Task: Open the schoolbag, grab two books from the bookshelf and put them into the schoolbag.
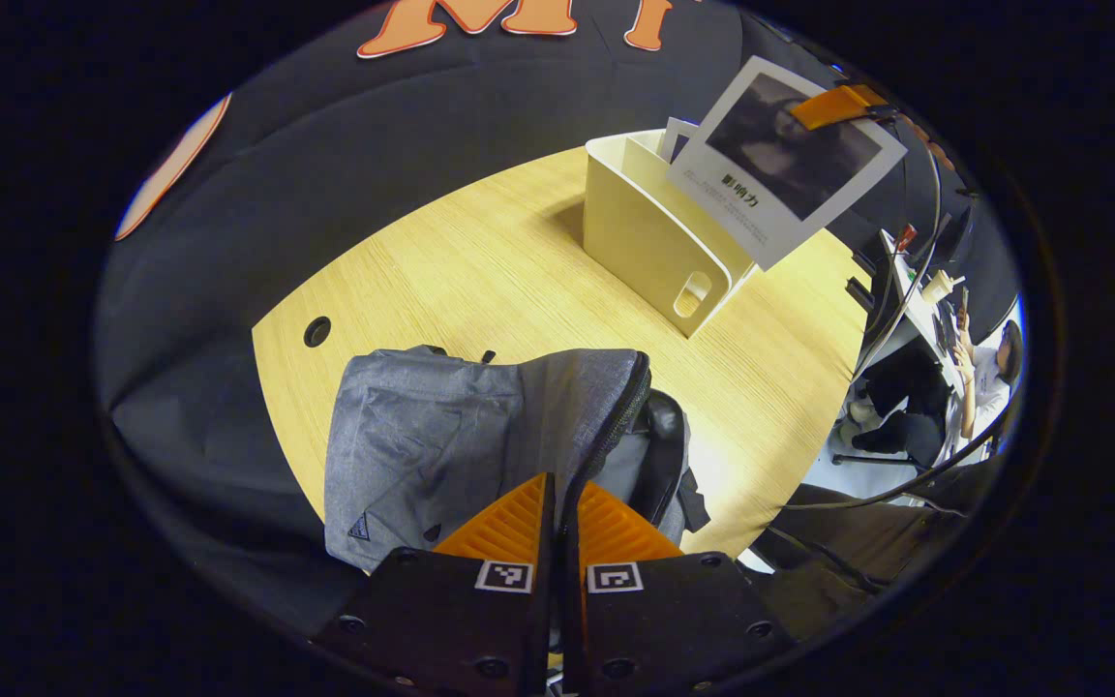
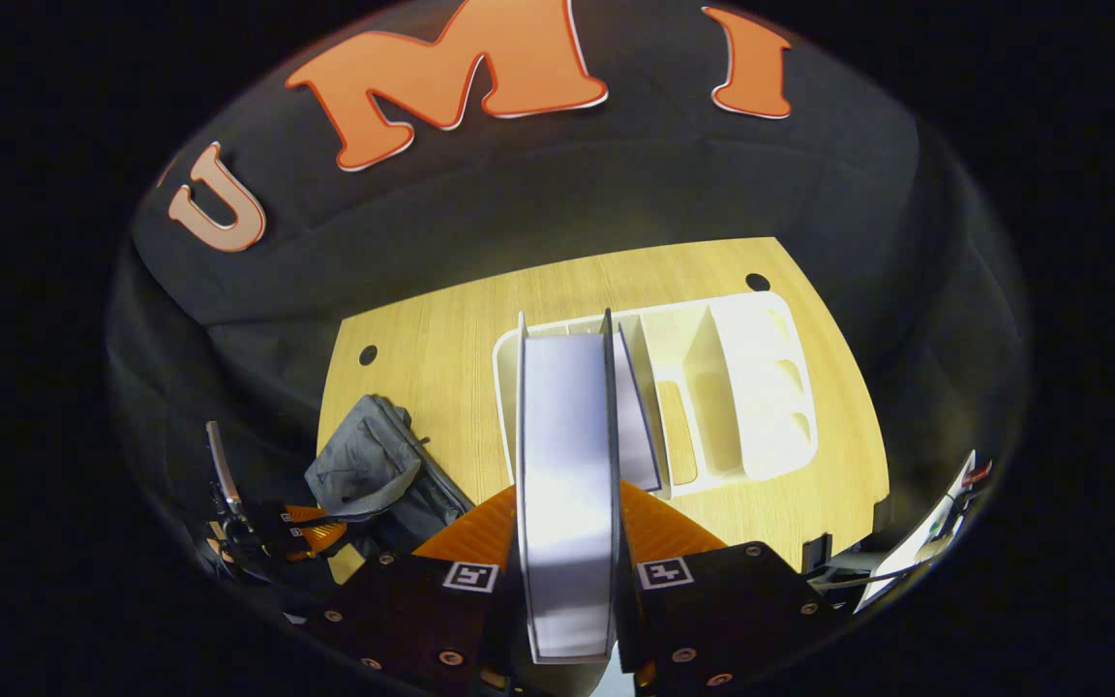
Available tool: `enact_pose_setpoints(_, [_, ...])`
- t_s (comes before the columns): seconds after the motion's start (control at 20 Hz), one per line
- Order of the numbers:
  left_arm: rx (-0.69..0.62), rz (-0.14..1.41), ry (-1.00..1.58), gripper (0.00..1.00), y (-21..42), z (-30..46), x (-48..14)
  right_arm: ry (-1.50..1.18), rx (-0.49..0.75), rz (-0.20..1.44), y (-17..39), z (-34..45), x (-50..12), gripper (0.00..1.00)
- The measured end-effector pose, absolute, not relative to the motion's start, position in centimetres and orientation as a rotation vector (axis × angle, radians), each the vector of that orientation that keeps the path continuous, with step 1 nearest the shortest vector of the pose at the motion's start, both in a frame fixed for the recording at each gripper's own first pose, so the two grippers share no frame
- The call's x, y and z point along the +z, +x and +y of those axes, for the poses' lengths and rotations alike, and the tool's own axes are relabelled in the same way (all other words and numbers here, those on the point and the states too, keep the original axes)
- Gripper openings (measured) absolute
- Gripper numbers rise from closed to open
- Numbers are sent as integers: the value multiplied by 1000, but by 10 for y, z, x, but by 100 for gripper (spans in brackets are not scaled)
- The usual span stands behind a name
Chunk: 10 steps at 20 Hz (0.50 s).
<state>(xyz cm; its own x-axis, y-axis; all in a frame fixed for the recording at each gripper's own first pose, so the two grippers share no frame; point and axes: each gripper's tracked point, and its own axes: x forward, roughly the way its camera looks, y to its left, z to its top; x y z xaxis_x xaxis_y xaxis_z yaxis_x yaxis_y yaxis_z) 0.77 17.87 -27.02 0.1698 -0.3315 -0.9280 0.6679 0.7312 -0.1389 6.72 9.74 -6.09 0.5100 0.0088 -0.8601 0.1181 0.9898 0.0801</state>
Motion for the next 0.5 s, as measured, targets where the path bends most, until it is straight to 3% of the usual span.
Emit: enact_pose_setpoints(0.5, [-751,1247,361,5,4,173,-277,419,62,897,-33,121,-33,37])
